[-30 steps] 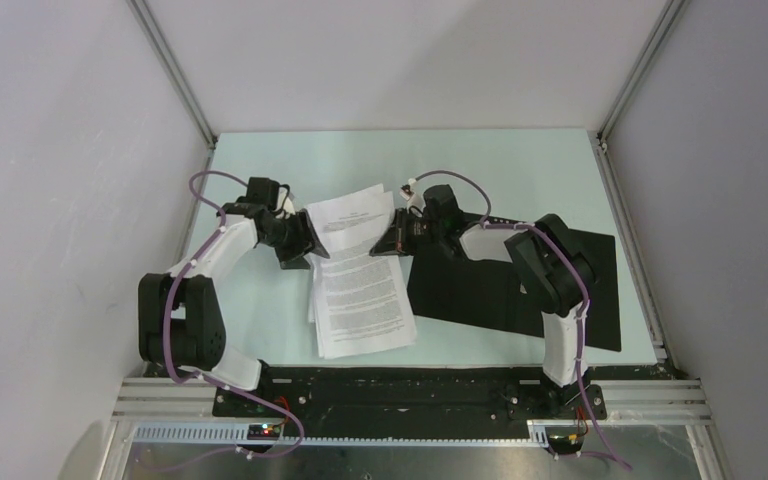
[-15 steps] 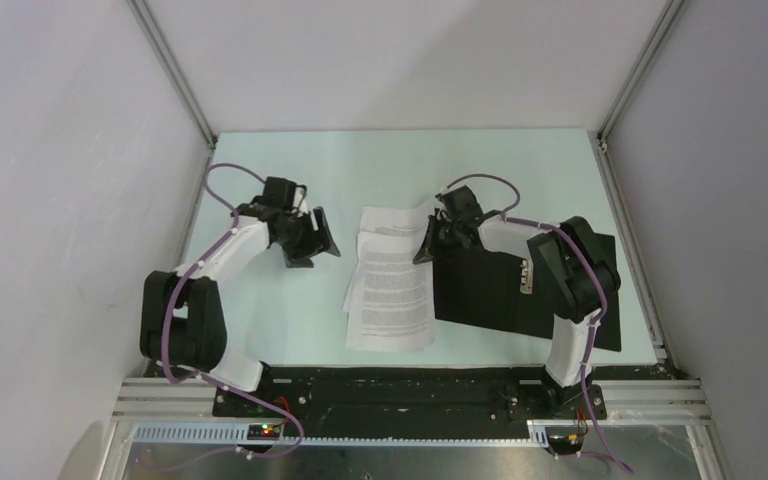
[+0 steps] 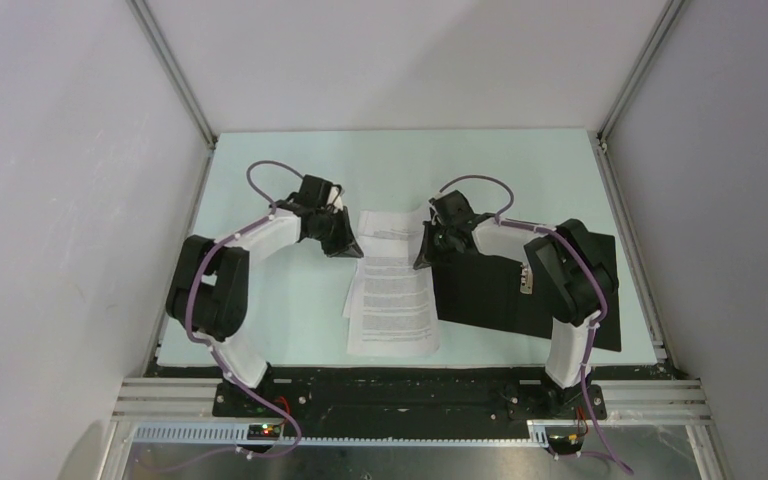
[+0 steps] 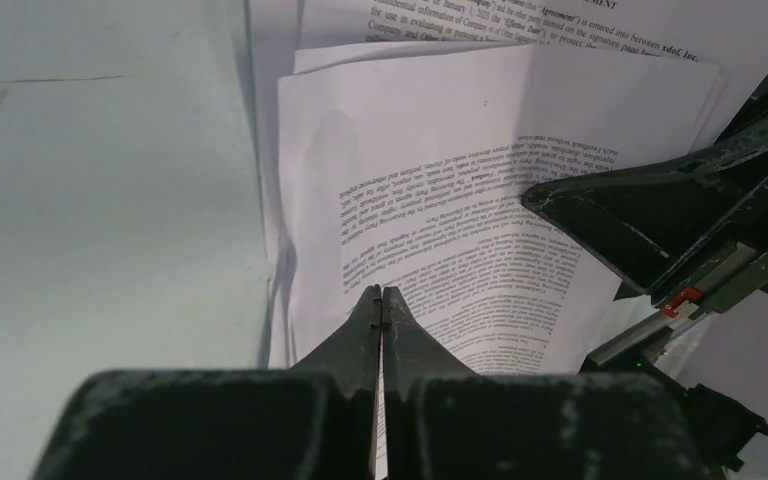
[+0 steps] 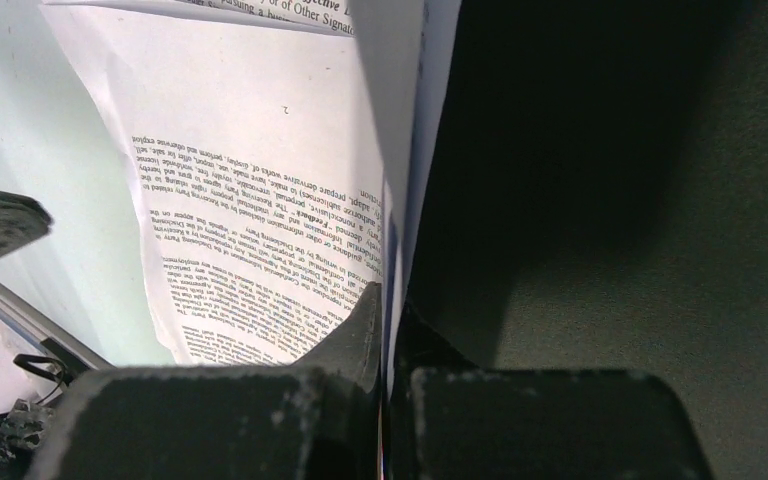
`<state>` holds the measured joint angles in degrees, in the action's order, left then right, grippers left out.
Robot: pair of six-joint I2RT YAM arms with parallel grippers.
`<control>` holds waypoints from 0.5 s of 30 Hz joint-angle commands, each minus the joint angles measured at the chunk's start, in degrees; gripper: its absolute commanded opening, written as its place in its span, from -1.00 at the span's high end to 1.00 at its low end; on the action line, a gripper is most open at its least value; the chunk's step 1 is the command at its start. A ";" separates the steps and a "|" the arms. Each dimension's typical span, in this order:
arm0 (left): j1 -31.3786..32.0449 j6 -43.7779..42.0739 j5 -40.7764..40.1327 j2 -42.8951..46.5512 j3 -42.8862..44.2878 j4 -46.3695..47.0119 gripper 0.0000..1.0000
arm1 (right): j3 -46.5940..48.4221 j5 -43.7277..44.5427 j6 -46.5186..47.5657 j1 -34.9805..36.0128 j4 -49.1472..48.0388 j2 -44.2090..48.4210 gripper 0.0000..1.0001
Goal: Put the files into the folder
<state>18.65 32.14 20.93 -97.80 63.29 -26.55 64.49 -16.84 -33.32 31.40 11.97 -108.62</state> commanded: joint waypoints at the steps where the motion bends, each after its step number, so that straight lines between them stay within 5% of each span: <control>1: 1.00 3.62 5.37 -1.79 -2.37 7.06 1.00 | 0.20 1.92 1.16 -0.28 -0.34 2.75 1.00; 7: 1.39 6.10 7.50 -3.75 -4.15 11.49 1.00 | 0.24 1.73 1.11 -0.24 -0.35 2.68 1.00; 15: 1.21 10.08 -3.20 -5.48 -7.65 11.11 1.00 | 0.24 3.00 1.99 -0.16 0.89 5.20 1.00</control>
<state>19.75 39.22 23.24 -102.56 56.77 -16.69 64.49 -15.62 -32.71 31.35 12.38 -107.81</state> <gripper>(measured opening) 0.003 0.009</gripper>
